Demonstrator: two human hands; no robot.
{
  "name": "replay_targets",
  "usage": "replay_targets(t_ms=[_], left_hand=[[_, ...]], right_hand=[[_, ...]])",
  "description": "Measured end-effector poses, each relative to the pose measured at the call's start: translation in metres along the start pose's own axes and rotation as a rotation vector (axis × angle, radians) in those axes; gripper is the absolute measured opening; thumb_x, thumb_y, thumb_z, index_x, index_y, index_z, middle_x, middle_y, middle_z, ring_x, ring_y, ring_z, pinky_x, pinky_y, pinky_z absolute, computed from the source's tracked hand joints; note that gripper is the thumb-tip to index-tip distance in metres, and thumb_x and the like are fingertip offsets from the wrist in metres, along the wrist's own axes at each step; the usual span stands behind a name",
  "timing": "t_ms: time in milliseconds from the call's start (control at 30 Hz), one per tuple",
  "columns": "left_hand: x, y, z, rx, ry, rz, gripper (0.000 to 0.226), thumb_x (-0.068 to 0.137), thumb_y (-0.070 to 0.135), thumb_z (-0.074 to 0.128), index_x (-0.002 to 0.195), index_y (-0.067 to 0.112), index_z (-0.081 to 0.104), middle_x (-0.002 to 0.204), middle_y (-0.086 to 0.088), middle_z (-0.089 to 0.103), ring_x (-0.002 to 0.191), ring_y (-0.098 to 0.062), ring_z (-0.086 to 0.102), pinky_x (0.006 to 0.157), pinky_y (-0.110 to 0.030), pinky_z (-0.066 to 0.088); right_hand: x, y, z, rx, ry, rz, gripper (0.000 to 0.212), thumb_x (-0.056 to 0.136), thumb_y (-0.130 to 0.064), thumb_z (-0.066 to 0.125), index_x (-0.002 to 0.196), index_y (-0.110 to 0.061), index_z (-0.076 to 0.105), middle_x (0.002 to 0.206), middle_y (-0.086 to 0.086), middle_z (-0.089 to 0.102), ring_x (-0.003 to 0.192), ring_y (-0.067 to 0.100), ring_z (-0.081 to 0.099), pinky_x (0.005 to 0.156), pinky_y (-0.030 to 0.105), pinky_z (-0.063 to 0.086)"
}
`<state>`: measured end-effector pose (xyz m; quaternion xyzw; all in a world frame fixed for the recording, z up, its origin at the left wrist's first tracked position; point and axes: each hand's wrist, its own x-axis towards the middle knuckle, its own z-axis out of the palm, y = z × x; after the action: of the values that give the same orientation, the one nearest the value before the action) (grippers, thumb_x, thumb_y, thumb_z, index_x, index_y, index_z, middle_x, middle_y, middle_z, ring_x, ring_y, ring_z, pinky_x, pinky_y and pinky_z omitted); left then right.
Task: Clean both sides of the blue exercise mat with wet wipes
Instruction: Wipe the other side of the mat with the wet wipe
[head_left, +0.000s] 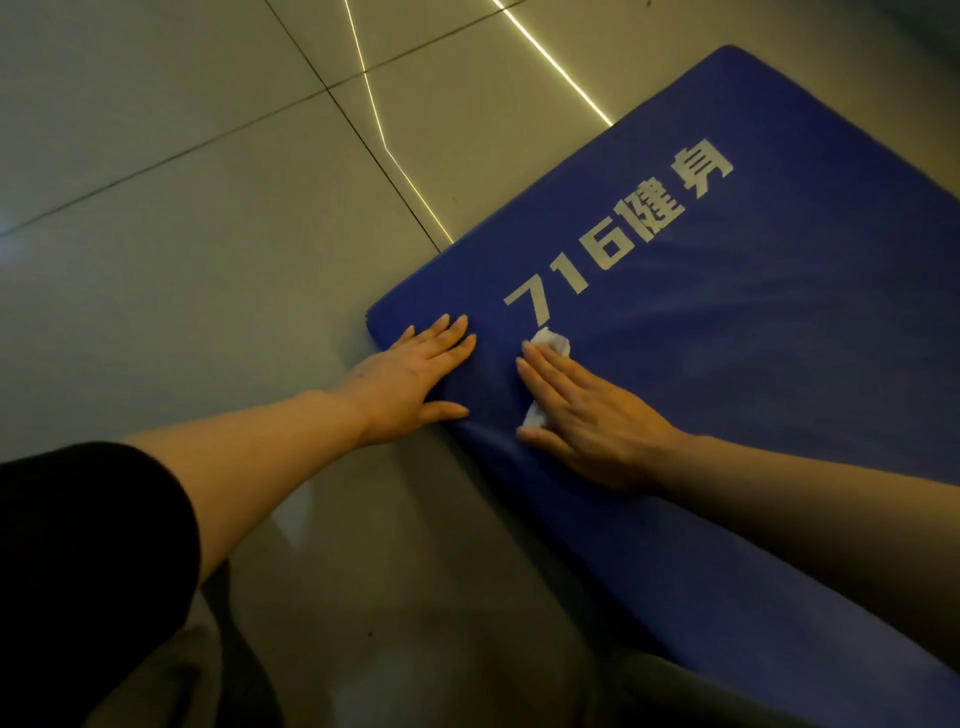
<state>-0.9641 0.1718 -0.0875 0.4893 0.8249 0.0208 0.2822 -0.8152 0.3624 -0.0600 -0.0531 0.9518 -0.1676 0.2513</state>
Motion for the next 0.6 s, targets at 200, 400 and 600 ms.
replay_targets(t_ms=[200,400,600], left_hand=[[0.001,0.005,0.003,-0.034,0.017,-0.01,0.083,0.094,0.043,0.051,0.152,0.023,-0.004,0.159,0.005,-0.016,0.141,-0.005,-0.019,0.113,-0.026,-0.013],[-0.001,0.006,-0.002,-0.089,0.051,-0.013,0.081,0.092,0.041,0.057,0.153,0.024,0.005,0.161,0.004,-0.004,0.147,-0.009,-0.009,0.116,-0.027,-0.006],[-0.027,-0.009,-0.002,-0.111,0.115,0.015,0.071,0.097,0.032,0.052,0.152,0.016,0.011,0.161,0.0,0.002,0.148,-0.011,-0.003,0.112,-0.017,-0.009]], right_hand=[[-0.017,-0.003,0.006,0.042,-0.092,-0.024,0.067,0.095,-0.056,0.019,0.148,-0.026,-0.011,0.153,-0.009,-0.021,0.136,0.0,-0.025,0.107,0.016,-0.015],[0.025,-0.024,0.0,0.055,0.017,0.006,0.068,0.097,-0.053,0.021,0.149,-0.019,-0.008,0.156,-0.003,-0.017,0.136,0.001,-0.022,0.107,0.018,-0.014],[-0.03,-0.02,0.011,0.109,-0.085,-0.061,0.057,0.1,-0.042,0.024,0.147,-0.031,-0.007,0.144,-0.019,-0.025,0.132,-0.006,-0.024,0.106,0.009,-0.009]])
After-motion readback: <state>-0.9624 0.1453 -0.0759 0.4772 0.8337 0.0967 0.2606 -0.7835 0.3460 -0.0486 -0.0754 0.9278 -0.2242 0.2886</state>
